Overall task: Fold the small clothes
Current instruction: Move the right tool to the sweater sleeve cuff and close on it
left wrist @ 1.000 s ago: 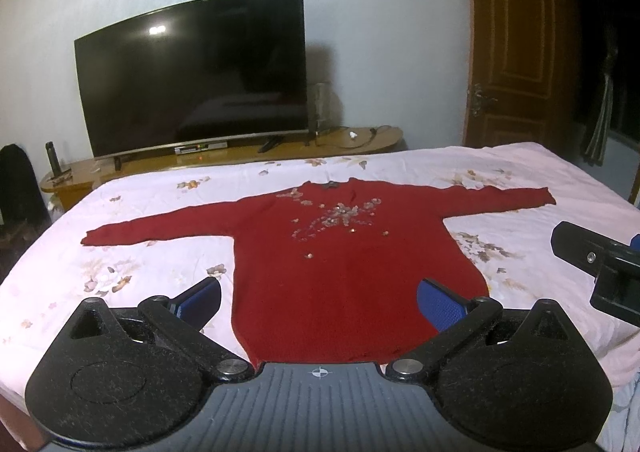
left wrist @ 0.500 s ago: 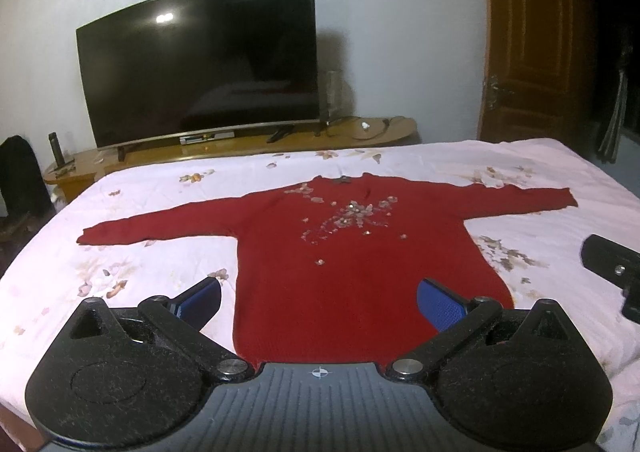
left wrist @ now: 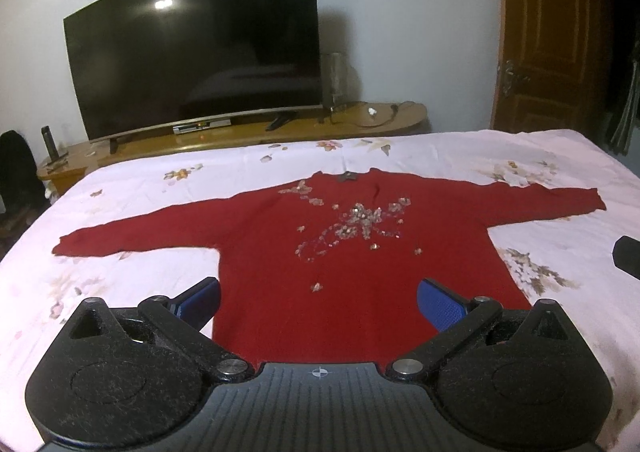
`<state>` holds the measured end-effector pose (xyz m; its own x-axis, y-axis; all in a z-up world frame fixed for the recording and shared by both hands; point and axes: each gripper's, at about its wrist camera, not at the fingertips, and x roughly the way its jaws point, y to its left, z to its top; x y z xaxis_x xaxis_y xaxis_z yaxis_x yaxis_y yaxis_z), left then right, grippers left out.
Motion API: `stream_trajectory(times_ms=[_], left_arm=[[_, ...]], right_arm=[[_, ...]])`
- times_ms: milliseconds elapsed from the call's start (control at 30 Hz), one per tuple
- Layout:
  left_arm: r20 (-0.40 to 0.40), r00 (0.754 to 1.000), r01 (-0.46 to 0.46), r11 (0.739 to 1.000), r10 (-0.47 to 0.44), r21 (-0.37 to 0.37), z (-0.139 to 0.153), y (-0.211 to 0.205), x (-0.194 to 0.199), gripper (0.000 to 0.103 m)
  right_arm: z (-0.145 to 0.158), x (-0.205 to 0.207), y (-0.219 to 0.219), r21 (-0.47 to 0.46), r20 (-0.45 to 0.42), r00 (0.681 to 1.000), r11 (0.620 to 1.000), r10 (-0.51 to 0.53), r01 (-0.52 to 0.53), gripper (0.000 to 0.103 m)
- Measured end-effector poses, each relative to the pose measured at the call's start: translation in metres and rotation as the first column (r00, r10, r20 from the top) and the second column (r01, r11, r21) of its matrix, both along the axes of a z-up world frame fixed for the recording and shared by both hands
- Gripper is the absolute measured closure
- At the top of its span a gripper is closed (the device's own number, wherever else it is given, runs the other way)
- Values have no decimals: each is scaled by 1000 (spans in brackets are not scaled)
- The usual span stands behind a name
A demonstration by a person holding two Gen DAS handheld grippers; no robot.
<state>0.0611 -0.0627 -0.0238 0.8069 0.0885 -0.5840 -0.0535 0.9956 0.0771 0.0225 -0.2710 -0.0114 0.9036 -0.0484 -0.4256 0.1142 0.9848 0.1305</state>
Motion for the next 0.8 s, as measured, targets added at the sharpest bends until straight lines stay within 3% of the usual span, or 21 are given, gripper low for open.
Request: stream_trajectory(times_ms=[800], left_arm=[[-66,996,-64,998,66,28,-43,-52,176,0]], right_arm=[[-49,169,-78,-19,-98,994,999,-38,37,1]])
